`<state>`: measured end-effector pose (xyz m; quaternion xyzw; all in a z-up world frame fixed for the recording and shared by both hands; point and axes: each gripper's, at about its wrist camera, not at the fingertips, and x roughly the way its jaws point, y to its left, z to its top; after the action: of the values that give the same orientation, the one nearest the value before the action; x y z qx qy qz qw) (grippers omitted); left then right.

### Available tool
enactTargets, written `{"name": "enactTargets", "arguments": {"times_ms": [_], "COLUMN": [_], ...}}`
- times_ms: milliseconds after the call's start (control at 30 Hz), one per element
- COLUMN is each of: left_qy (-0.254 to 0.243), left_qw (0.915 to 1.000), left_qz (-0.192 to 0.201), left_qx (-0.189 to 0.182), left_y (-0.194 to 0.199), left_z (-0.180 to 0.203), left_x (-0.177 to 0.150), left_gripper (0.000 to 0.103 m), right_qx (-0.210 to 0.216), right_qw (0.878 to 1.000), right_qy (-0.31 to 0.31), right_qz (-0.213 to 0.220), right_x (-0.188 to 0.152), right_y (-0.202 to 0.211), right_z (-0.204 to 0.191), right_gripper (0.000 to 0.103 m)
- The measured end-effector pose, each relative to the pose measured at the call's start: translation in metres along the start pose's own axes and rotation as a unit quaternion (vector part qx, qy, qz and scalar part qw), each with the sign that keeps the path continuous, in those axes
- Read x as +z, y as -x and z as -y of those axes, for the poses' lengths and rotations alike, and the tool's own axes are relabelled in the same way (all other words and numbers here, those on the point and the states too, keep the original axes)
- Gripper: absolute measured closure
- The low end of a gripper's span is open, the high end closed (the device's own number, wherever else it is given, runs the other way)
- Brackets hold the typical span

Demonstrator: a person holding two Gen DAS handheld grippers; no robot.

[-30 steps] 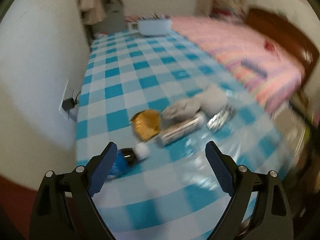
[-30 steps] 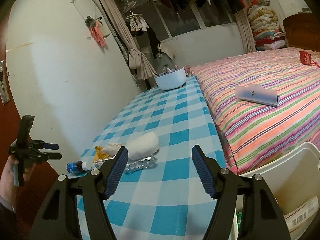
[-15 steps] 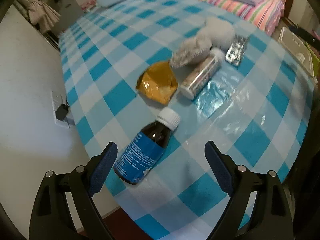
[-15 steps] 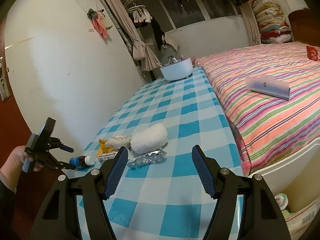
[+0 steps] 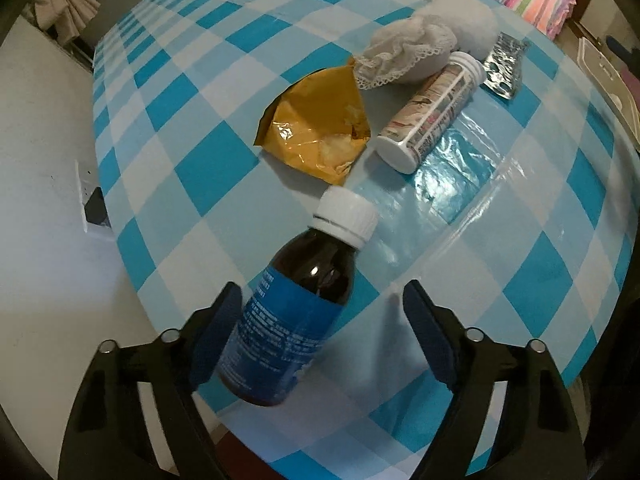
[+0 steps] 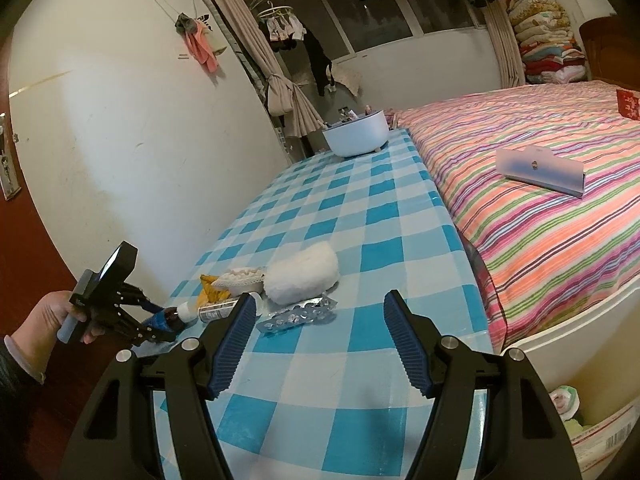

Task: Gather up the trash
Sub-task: 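Reach the left gripper to the blue medicine bottle and grasp it, then grasp the silver blister pack with the right gripper while the left gripper holds the bottle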

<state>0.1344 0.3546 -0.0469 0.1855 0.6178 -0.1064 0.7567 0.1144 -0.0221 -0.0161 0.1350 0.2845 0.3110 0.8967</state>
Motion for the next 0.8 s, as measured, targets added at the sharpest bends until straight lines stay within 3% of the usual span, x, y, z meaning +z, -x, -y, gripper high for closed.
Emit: {"name": "enactTargets", "arguments": {"times_ms": [67,200,800], "left_qy": [0.012,0.024,0.097], "left_qw": [0.9998,0.9992,0.9937], "left_qz": [-0.003,-0.017,0.054], "left_qx": [-0.012,-0.028,-0.017], "left_y": [-0.002,-0.009,0.001], "left_z": [-0.004,-0.005,0.013], "left_x": [0.000,-0.001,-0.007], "left_gripper": [0.044,0.057,0.058], "right_qx": [0.001,0.002,0.007], "right_qw": [1.000,1.000,1.000], "right_qy": [0.000,0.002,0.013], "right_qz": [0.000,0.001,-0.006], "right_x": [0.000,0.000,-0.004], "right_y": [0.000,0.000,-0.002], "right_z": [0.000,0.000,-0.009], "right_gripper": [0.038,0.038,0.038]}}
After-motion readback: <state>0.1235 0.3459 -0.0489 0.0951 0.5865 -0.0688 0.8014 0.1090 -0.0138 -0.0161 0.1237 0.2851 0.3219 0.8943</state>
